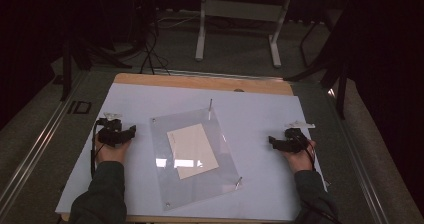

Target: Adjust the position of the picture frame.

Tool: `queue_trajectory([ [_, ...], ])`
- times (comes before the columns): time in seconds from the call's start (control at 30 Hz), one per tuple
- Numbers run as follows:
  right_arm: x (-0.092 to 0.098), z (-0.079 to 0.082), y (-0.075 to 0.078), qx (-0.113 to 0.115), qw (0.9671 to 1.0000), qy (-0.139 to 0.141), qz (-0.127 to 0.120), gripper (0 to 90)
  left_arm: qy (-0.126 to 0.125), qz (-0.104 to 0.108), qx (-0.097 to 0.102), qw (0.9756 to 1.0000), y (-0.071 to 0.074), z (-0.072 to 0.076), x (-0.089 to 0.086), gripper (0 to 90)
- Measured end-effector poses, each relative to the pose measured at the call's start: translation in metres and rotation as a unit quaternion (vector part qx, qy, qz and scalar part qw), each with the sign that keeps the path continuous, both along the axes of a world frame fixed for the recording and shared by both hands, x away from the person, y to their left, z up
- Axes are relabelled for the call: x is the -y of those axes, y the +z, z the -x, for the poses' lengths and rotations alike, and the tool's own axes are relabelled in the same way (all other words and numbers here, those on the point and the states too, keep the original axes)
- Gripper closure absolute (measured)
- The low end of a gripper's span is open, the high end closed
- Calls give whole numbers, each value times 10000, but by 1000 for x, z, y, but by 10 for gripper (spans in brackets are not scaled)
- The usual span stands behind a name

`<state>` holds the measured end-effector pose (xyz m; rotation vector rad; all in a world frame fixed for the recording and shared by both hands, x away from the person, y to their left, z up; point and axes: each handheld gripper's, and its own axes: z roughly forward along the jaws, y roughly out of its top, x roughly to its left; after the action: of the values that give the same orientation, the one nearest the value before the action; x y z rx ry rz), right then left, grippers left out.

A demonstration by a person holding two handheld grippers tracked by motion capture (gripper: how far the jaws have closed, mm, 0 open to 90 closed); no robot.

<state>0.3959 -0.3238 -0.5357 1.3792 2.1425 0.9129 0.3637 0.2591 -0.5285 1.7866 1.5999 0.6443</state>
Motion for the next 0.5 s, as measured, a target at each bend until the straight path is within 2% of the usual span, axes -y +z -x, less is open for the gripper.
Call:
queue_trajectory([
  [0.03,0,2,2,-16,9999,118,-10,375,-215,25,-37,9998,3,-2,3,435],
  [0.07,-1,3,2,-26,9999,165,-26,398,-299,-18,-41,9995,5,-2,5,441],
  [0.1,-1,4,3,-39,9997,238,-52,405,-299,-18,-41,9995,5,-2,5,447],
  [0.13,-2,6,4,-53,9995,314,-54,417,-488,-51,-55,9988,8,-3,9,459],
  [0.17,-2,6,4,-53,9995,314,-54,417,-488,-51,-55,9988,8,-3,9,472],
  [0.27,-3,10,7,-109,9987,501,11,440,-775,-176,-11,9968,13,-2,15,480],
  [0.3,-3,10,7,-109,9987,501,11,440,-775,-176,-11,9968,13,-2,15,486],
  [0.37,-7,16,10,-164,9972,725,63,456,-988,-248,49,9948,18,-3,20,492],
  [0.47,-9,19,11,-181,9963,836,64,464,-1134,-177,71,9934,20,-4,21,507],
  [0.5,-11,23,12,-199,9953,947,90,487,-1314,-81,-28,9913,23,-7,24,530],
])
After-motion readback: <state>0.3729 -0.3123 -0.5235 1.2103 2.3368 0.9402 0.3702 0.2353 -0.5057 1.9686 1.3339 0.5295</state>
